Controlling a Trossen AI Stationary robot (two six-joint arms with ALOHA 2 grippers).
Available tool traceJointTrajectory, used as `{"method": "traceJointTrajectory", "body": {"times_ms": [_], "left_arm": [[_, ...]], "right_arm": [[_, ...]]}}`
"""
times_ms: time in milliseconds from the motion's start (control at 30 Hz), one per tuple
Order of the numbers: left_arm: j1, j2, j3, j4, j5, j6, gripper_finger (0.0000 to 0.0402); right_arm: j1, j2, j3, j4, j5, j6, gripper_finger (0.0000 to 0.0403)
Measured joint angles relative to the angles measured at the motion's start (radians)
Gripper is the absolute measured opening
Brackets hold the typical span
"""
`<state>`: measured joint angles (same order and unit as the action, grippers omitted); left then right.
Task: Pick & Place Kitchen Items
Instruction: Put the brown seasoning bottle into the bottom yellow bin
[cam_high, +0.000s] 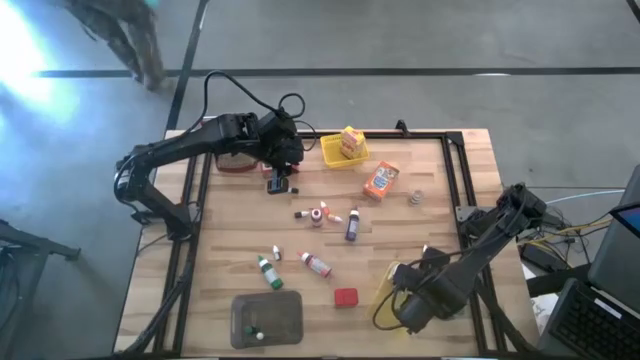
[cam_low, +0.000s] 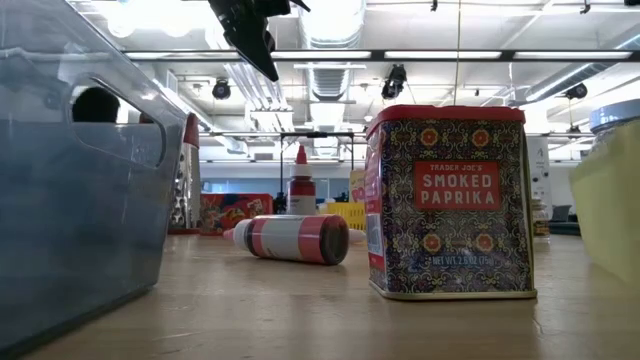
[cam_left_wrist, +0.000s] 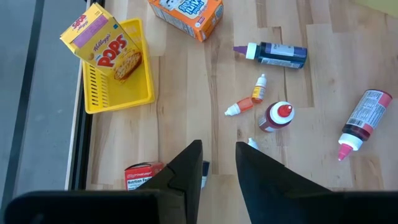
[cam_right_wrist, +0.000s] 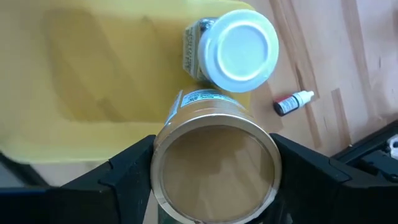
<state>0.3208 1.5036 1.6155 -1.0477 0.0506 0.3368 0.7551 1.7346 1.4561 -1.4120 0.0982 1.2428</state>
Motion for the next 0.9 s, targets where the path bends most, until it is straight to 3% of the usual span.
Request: {"method": "traceJointTrajectory", "body": {"times_ms": [267,700,900], "left_arm": [[0.0,0.0,0.0,0.0,0.0,0.0,0.0103],[0.0,0.0,0.0,0.0,0.0,0.0,0.0103],[0.0,0.0,0.0,0.0,0.0,0.0,0.0103]], "right_arm": [[0.0,-0.059,-0.119,0.092,0.005,0.003,0.0281],[-0.001,-0.351,-0.421,0.31,0.016,0.097,0.0288],[-0.001,-0.423,-0.536,0.449,0.021,0.107,0.0273]]}}
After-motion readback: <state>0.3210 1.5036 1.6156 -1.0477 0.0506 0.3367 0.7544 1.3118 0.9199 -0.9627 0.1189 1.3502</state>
